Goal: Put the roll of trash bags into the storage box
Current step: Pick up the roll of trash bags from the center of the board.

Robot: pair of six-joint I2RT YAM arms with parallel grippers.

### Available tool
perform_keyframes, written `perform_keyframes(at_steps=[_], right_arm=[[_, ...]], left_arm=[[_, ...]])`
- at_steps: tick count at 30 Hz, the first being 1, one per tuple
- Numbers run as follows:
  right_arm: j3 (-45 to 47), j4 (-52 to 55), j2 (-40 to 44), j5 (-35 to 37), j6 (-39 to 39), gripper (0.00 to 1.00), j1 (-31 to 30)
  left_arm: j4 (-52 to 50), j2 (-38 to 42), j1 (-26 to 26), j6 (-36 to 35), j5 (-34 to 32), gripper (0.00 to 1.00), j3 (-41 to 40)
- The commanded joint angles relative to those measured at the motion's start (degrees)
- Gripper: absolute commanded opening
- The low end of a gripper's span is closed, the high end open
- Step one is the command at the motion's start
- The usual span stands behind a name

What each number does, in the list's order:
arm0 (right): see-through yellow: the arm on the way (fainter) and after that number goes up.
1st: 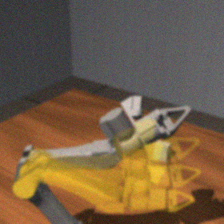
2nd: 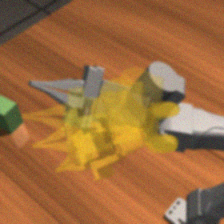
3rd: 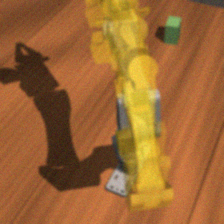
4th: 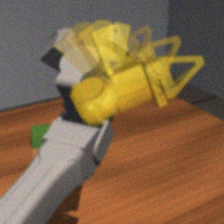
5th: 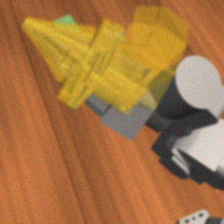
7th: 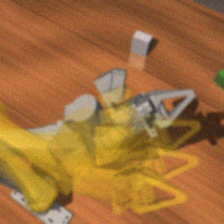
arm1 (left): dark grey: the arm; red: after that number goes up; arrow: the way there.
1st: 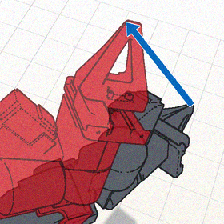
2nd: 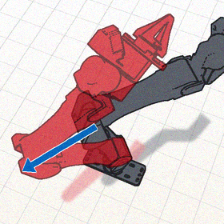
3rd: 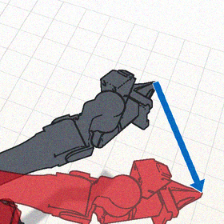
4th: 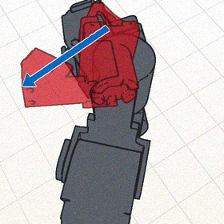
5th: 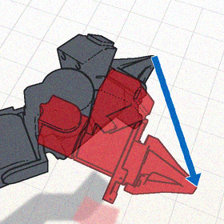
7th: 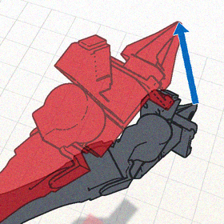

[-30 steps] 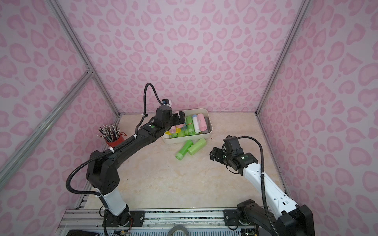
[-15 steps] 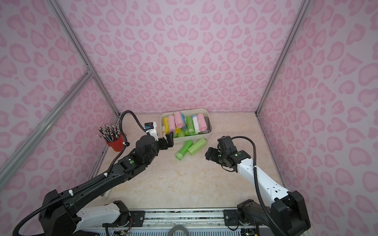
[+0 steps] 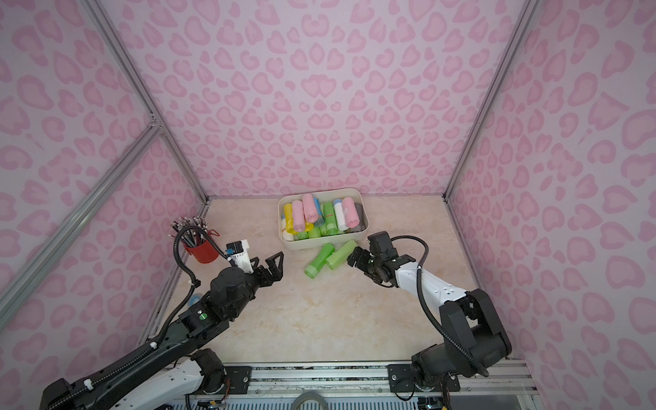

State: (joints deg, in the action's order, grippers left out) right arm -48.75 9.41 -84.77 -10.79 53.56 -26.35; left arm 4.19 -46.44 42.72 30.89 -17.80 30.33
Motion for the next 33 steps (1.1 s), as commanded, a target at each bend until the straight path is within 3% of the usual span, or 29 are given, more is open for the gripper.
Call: perform_keyframes(at_steps=[1,8,16,33], right_arm=[[-1.3,-5.1,-2.6,-0.4,1.3,0.94,-0.1],[-4.4,-5.8,-7.7,-0.4,1.3,0.94,-0.7],[-6.3,-6.3,-11.7,-0.4,1.3,0.94,-2.3],[-9.2,-8.8,-18.4,-0.4,1.3,0.94,-4.4]], left_arm=[[1.1,1.8,-0.2,1.3,3.3,1.0,-1.3],[5.1,2.3,-3.2,2.5,13.2,1.0,-4.0],[7.7,0.1,-4.1,0.3,19.7,0.99,-3.5],[10.8,-4.8,-4.1,-0.1,19.8,0.99,-2.8]])
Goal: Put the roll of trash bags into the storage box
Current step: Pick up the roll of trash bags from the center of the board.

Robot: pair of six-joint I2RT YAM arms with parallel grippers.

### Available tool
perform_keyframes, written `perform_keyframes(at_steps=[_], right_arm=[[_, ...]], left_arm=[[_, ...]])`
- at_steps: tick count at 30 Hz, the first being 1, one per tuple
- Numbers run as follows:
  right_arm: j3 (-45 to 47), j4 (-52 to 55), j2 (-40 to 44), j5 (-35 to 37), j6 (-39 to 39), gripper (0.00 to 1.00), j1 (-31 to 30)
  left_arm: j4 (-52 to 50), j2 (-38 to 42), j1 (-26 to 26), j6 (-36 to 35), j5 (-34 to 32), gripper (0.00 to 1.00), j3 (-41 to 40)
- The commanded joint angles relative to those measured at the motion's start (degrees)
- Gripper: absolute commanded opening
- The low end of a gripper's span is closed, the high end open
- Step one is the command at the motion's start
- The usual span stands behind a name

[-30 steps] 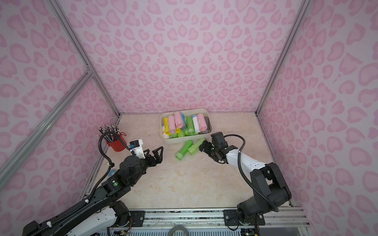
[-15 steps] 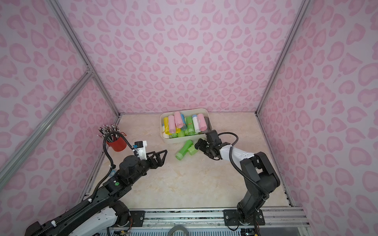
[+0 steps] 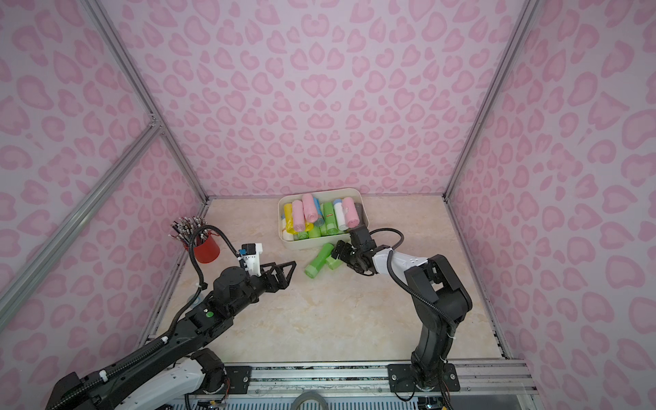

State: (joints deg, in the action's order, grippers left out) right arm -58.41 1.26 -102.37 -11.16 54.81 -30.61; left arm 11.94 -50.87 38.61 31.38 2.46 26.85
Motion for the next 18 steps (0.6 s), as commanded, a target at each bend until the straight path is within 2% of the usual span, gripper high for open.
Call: perform_keyframes(at_steps=[1,18], right_arm=[[0.5,-0.6,-1.1,-0.1,0.1,0.94,-0.2],[0.2,4.3,-3.1,-0.1,0.1,0.94,-0.7]], left_arm=[[2.9,-0.5,0.0,-0.8,-0.7,0.99,0.8],[-0.2,0.2,0.0,-0.7,-3.5,0.99,2.3]])
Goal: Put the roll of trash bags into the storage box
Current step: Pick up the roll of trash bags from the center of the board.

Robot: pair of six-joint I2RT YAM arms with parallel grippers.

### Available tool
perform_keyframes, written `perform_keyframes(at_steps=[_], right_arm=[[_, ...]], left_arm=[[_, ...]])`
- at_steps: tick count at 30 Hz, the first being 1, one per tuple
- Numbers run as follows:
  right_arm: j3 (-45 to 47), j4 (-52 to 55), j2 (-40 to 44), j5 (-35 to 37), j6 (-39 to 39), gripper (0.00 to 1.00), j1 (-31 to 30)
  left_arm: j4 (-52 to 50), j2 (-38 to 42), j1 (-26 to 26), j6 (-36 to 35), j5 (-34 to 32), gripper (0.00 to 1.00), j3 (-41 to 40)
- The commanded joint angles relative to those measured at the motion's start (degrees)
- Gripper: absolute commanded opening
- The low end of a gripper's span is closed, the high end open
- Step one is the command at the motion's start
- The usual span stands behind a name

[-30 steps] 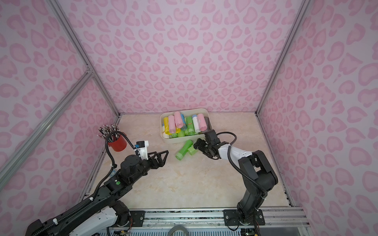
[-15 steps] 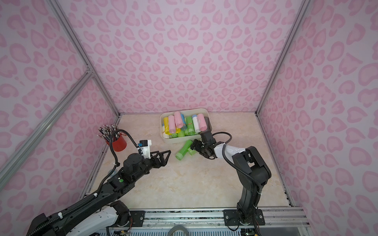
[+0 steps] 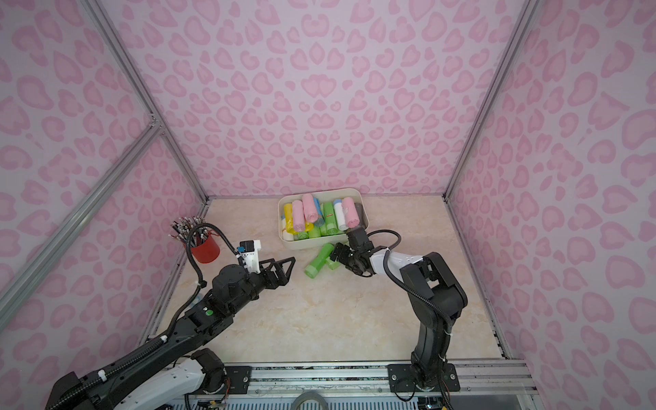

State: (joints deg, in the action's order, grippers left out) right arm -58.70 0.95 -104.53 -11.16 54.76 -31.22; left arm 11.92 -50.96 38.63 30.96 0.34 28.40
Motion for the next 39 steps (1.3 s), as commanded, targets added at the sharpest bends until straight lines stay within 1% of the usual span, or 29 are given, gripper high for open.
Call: perform_keyframes(at_steps=[1,8,9,10,12,15,17,20,23,27,32,33,34,37,39], right_arm=[[0.7,4.5,-0.8,-0.1,0.1,0.94,-0.2],[1.2,5.1,-0.7,-0.1,0.1,0.94,-0.1],[0.9,5.5,-0.7,21.3,8.4,0.66,0.0],[0.7,5.9,-0.8,22.2,8.6,0.65,0.1],[0.4,6.0,-0.9,22.5,8.7,0.64,0.2],[-0.9,7.6,-1.6,23.1,8.7,0.59,0.5],[-1.5,8.5,-2.0,23.4,8.5,0.58,0.7],[-1.8,9.3,-2.6,23.3,8.3,0.57,1.1],[-1.2,9.7,-2.4,23.0,8.1,0.54,1.5],[-0.5,10.3,-0.2,22.8,6.6,0.52,1.6],[-1.3,13.6,3.0,22.8,6.5,0.52,1.3],[-1.4,14.3,4.1,21.9,4.0,0.51,1.0],[-1.5,15.1,5.1,19.2,0.9,0.39,0.7],[-2.4,18.1,7.4,17.8,-1.8,0.39,0.0],[-3.0,19.6,9.0,15.6,-3.6,0.39,-0.2]], left_arm=[[-0.4,0.2,0.0,-0.4,-1.6,0.99,0.7],[-0.3,-0.1,-0.1,-0.2,-1.4,1.0,0.7],[-0.4,-0.2,0.0,-0.2,-1.4,0.99,0.7],[-0.5,-0.4,-0.1,-0.4,-1.4,0.99,0.8],[-0.8,-0.7,-0.1,-0.6,-1.3,1.0,1.2],[-0.9,-1.2,0.0,-0.9,-1.3,0.99,1.6],[-0.8,-1.5,0.0,-1.0,-1.3,0.99,1.7],[-0.7,-1.9,-0.1,-1.0,-1.3,0.99,1.6],[-0.6,-2.0,0.0,-0.9,-1.3,0.99,1.5],[-0.5,-2.3,-0.1,-0.8,-1.3,1.0,1.6],[-0.8,-3.2,0.0,-1.3,-1.6,0.99,2.4],[-0.9,-3.5,0.0,-1.4,-1.7,0.99,2.5],[-1.1,-3.7,0.0,-1.5,-1.9,0.99,2.7],[-1.4,-4.1,-0.1,-2.0,-2.2,1.0,3.2],[-1.6,-4.3,0.0,-2.3,-2.6,1.0,3.4]])
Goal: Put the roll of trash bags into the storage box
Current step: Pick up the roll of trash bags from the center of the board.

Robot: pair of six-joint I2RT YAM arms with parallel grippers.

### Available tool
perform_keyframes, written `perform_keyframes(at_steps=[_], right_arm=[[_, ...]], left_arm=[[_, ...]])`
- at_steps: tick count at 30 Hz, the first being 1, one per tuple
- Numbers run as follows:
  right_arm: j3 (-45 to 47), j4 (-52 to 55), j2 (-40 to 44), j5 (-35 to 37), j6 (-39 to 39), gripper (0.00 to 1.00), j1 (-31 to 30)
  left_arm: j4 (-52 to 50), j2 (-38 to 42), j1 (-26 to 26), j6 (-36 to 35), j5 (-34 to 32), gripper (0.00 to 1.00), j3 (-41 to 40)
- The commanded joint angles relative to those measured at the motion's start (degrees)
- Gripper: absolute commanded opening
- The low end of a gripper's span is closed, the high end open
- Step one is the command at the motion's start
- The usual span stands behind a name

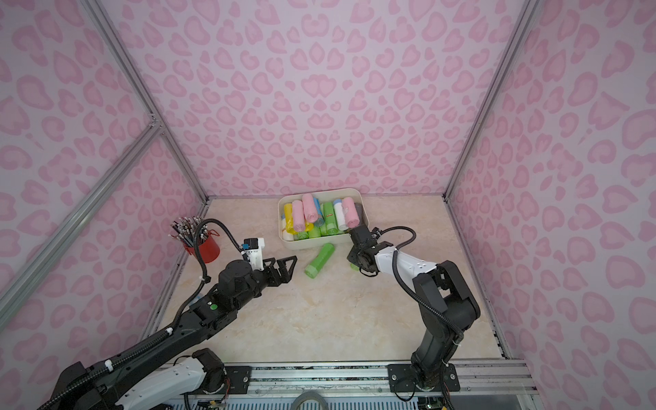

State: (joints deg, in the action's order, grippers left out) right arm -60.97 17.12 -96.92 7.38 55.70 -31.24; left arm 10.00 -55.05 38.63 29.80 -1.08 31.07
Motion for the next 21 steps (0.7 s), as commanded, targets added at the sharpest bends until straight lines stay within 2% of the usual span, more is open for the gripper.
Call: perform_keyframes(at_steps=[1,7,13,21], right_arm=[[-1.1,3.9,2.2,-3.9,-5.4,0.39,-0.2],[-9.2,11.6,3.8,-8.0,-14.3,0.39,-0.3],[-19.7,16.9,-1.6,-12.9,-24.3,0.39,-0.4],[-32.2,19.0,-10.6,-11.9,-33.9,0.39,-0.3]], left_arm=[[0.3,-0.3,-0.1,-1.1,-1.4,0.99,0.7],[0.3,-0.9,-0.1,-1.3,-1.8,0.99,0.9],[0.5,-0.8,0.0,-0.7,-1.3,1.0,0.4],[-0.1,-0.2,0.0,0.2,-1.3,0.99,0.4]])
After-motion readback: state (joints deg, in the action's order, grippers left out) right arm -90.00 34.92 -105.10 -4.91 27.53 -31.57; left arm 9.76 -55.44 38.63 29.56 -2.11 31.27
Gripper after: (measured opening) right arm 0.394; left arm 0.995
